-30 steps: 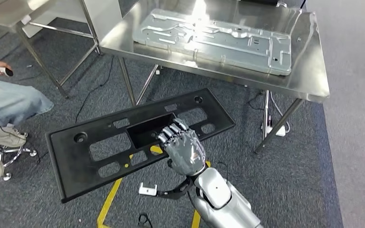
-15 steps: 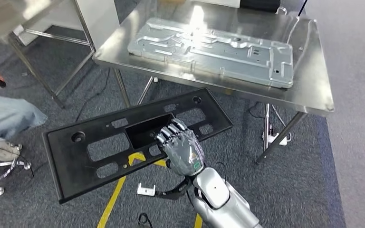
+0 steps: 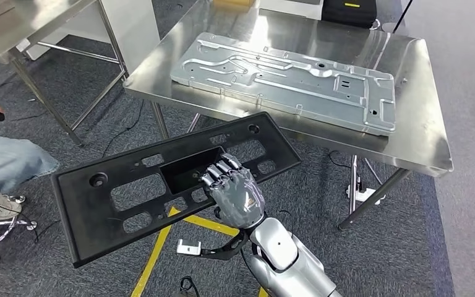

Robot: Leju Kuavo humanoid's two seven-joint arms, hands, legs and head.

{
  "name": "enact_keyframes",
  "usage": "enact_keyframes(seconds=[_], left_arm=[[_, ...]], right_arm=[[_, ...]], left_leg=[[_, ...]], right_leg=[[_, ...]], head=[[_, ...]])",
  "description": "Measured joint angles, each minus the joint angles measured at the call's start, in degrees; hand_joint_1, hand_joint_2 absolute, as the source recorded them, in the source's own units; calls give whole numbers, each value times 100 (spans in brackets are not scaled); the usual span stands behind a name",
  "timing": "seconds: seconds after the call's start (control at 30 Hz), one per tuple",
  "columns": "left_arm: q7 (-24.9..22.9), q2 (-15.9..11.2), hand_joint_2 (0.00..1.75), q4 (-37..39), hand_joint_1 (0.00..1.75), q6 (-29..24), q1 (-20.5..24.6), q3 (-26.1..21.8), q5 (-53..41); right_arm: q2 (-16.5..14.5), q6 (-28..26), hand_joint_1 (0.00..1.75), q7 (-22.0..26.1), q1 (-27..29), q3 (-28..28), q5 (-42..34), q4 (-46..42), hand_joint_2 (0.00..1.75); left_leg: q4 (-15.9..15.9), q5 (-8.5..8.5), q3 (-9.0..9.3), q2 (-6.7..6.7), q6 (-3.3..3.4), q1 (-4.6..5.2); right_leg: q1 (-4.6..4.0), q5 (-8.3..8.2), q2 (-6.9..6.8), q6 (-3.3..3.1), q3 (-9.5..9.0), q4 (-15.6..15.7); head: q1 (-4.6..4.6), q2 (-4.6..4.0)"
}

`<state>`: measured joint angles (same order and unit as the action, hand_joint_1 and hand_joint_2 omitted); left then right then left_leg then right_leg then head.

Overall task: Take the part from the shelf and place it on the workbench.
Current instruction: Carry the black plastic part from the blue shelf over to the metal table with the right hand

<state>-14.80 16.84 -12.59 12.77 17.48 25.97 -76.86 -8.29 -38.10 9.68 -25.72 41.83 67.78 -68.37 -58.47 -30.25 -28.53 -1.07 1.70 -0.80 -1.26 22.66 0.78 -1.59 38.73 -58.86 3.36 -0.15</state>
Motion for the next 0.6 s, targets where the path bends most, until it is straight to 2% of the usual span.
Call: enact_keyframes(seconds=[0.07, 0.1, 0.17, 0.23, 0.27, 0.3, 0.33, 0.37, 0.4, 0.47, 0.5, 0.57, 0.6], left_arm=[[17, 0, 175, 0, 0, -3, 15, 0, -4], [26, 0, 175, 0, 0, -6, 28, 0, -7], [39, 0, 175, 0, 0, -9, 47, 0, -10], [49, -2, 175, 1, 0, -7, 46, 0, -12], [53, -4, 175, 2, 0, -6, 38, 0, -13], [61, -7, 175, 2, 0, -5, 31, 0, -14], [71, -9, 175, 2, 0, -7, 26, 0, -17], [82, -10, 175, 2, 0, -8, 23, 0, -22], [93, -10, 175, 3, 0, -9, 17, 0, -27], [105, -4, 175, 5, 0, -9, 12, 0, -51], [108, 0, 175, 7, 0, -10, 9, 0, -63], [108, 12, 175, 7, 0, -14, 16, 0, -82], [106, 15, 175, 7, 0, -16, 20, 0, -92]], right_arm=[[-8, 1, 175, 1, -9, 0, -2, -4, 175], [-13, 3, 175, 1, -18, 0, -2, -4, 175], [-19, 10, 175, 1, -39, 0, -2, -2, 175], [-19, 16, 175, 1, -43, 0, -2, 3, 175], [-19, 21, 175, 1, -40, 0, -2, 8, 175], [-19, 25, 175, 1, -37, 0, -2, 14, 175], [-19, 30, 175, 1, -36, 0, -2, 21, 175], [-19, 33, 175, 2, -36, 1, -2, 27, 175], [-19, 35, 175, 4, -36, 1, -2, 33, 175], [-19, 36, 175, 9, -41, 2, -7, 42, 175], [-19, 35, 175, 9, -42, 2, -12, 43, 175], [-20, 27, 175, 9, -44, 2, -25, 25, 175], [-20, 22, 175, 9, -44, 2, -34, 7, 175]], left_leg=[[-75, 62, 45, 6, -52, 10], [-220, 90, -3, 16, -72, 12], [-736, -11, -298, 33, -93, 0], [-1274, -327, -744, 43, -136, -14], [-1380, -471, -911, 48, -169, -24], [-1337, -524, -1009, 55, -201, -36], [-1136, -435, -1030, 61, -228, -53], [-813, -192, -991, 68, -251, -71], [-517, 134, -949, 83, -253, -79], [-150, 555, -887, 101, -183, -67], [-126, 609, -884, 103, -123, -50], [-111, 568, -827, 79, -17, -39], [-99, 537, -779, 73, 22, -40]], right_leg=[[28, 16, 9, -61, -176, 121], [45, 31, 6, -88, -273, 175], [69, 88, -3, -119, -424, 227], [71, 189, -3, -130, -518, 229], [73, 246, 2, -120, -573, 225], [79, 310, 10, -104, -637, 217], [88, 381, 17, -81, -710, 202], [98, 459, 22, -50, -779, 180], [101, 544, 23, -13, -838, 148], [96, 679, 23, 66, -892, 95], [91, 718, 21, 101, -904, 73], [103, 737, 10, 144, -893, -2], [114, 724, 1, 168, -840, -141]], head=[[1, 0], [-5, 0], [-18, 0], [-27, 0], [-27, 0], [-28, 0], [-29, 0], [-28, 0], [-27, 0], [-26, 0], [-28, 0], [-30, 0], [-31, 0]])
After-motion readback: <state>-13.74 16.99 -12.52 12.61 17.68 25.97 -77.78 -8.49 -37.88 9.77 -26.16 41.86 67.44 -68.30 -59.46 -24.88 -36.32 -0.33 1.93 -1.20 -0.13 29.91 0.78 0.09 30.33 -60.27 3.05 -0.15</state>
